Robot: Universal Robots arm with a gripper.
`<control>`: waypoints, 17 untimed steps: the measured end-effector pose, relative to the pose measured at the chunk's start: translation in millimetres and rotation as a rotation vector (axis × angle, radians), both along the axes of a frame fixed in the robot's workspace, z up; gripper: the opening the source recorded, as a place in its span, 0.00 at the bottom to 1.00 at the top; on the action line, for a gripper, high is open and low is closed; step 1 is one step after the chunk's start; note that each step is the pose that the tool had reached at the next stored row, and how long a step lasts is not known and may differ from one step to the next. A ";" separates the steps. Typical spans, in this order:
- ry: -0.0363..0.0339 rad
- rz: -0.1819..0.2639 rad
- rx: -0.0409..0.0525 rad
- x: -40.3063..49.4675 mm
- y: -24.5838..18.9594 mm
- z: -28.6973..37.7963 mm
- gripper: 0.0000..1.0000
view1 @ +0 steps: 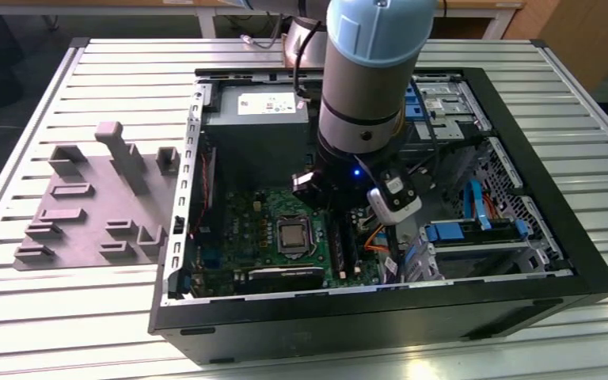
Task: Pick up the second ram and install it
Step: 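Press down the second ram until it locks into place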
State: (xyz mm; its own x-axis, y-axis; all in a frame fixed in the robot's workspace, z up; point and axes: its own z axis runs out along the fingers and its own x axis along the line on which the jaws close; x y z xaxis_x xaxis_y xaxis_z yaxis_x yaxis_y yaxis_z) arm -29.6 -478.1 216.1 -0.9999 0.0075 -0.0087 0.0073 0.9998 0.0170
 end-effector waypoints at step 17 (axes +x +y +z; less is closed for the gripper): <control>0.0019 0.000 0.0000 0.1 0.0 7.9 0.11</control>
State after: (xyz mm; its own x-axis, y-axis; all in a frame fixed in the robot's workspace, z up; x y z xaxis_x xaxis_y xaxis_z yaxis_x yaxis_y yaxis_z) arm -29.5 -478.1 224.0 -0.9999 0.0074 -0.0069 0.0073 0.9998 0.0170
